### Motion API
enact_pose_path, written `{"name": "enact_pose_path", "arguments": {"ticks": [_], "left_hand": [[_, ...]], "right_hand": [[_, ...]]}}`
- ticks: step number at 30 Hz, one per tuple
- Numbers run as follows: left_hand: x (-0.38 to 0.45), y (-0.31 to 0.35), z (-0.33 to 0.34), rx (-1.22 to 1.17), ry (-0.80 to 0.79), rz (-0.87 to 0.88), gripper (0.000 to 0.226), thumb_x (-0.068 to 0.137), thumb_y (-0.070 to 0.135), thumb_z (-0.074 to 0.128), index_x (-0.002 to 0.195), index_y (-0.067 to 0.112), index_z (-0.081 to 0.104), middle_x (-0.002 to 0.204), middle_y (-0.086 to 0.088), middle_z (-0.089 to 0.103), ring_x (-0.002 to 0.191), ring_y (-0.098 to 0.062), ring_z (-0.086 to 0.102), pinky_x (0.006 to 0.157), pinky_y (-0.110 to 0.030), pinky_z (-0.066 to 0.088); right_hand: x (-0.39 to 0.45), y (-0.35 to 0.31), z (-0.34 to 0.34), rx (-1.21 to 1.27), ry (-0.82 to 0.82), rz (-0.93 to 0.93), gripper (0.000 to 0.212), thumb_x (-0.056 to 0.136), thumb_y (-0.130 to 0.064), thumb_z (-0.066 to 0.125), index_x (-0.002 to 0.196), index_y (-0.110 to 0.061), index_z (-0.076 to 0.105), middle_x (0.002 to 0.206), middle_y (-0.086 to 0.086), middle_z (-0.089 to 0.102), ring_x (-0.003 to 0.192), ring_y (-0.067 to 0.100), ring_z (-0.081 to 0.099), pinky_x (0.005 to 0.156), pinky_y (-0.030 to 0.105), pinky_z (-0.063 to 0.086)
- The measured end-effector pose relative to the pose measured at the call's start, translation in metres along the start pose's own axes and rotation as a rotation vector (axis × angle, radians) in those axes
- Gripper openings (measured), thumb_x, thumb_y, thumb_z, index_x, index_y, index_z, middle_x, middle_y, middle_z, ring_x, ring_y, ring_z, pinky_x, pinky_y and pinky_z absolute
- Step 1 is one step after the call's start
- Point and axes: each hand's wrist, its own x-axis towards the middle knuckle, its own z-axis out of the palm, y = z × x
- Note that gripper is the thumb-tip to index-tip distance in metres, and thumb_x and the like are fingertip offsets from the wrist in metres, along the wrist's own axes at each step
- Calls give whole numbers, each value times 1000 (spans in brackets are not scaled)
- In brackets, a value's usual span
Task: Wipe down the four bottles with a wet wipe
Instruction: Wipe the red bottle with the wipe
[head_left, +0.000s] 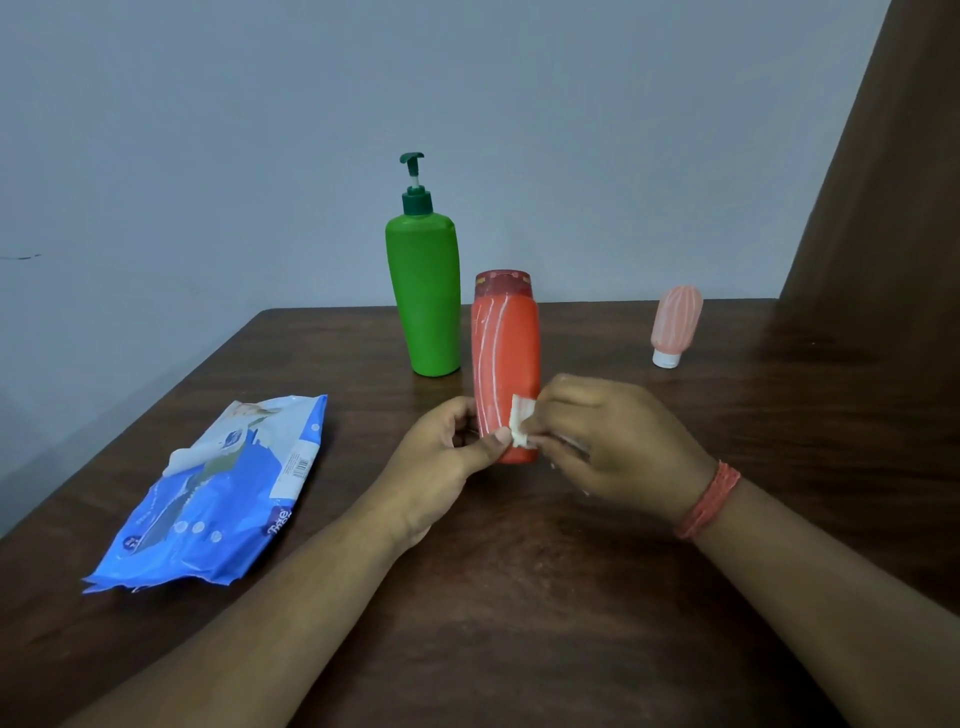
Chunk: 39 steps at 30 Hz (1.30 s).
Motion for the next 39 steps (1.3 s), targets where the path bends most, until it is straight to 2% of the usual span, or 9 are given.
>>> {"name": "enact_pose_path", "arguments": {"ticks": [6,10,13,16,21,27,30,34,39], "left_hand": [[0,2,0,-26,4,-8,28,93,18,69,121,19,67,115,1,74,112,-14,67,102,-31,49],[-1,2,0,-20,6,-6,30,91,21,70,121,18,67,114,1,74,111,-14,67,101,-32,49],[-1,5,0,-47,11,-18,30,93,21,69,123,20,65,116,3,74,112,-12,67,101,-29,49],[-2,5,0,-65,19,-13,27,93,18,69,119,21,66,114,2,75,109,-12,68,95,-27,50],[-1,1,2,13,1,13,30,89,27,74,119,22,67,114,1,74,112,-19,66,100,-34,50],[-1,-1,4,28,-17,21,34,86,30,74,118,21,65,113,-4,73,114,-27,65,101,-37,52],[0,1,3,54,-20,10,31,90,28,73,119,23,65,113,1,73,113,-21,65,100,-35,52],[-1,1,3,23,-11,5,26,91,19,72,117,19,66,112,-5,73,110,-23,66,97,-33,53],[-2,3,2,13,-3,0,26,92,18,70,118,18,65,114,-2,73,112,-20,66,98,-32,52]], "right_hand": [[2,-1,0,-2,52,67,12,92,-22,67,102,-16,73,99,-1,66,89,16,65,72,36,59],[0,-2,3,47,-15,-22,11,94,-20,66,102,-16,72,99,-2,64,88,14,65,71,33,58],[1,0,3,18,84,107,13,91,-16,72,104,-13,73,104,1,67,93,17,67,77,33,59],[1,-2,7,26,35,38,15,90,-11,73,105,-10,73,104,4,67,95,18,66,84,29,53],[4,-1,5,50,215,193,15,92,-9,70,107,-8,72,106,3,65,97,14,63,84,25,54],[3,-3,6,129,52,23,29,93,-7,63,122,-6,67,119,5,62,113,13,56,100,18,43],[4,0,5,33,63,111,28,93,-9,68,121,-9,68,114,4,63,107,18,61,91,25,48],[4,-2,8,18,-2,40,21,93,-19,69,114,-15,72,104,-2,64,97,14,62,78,29,54],[5,-2,6,-35,78,146,21,92,-25,69,111,-16,73,101,0,67,95,17,61,76,35,56]]}}
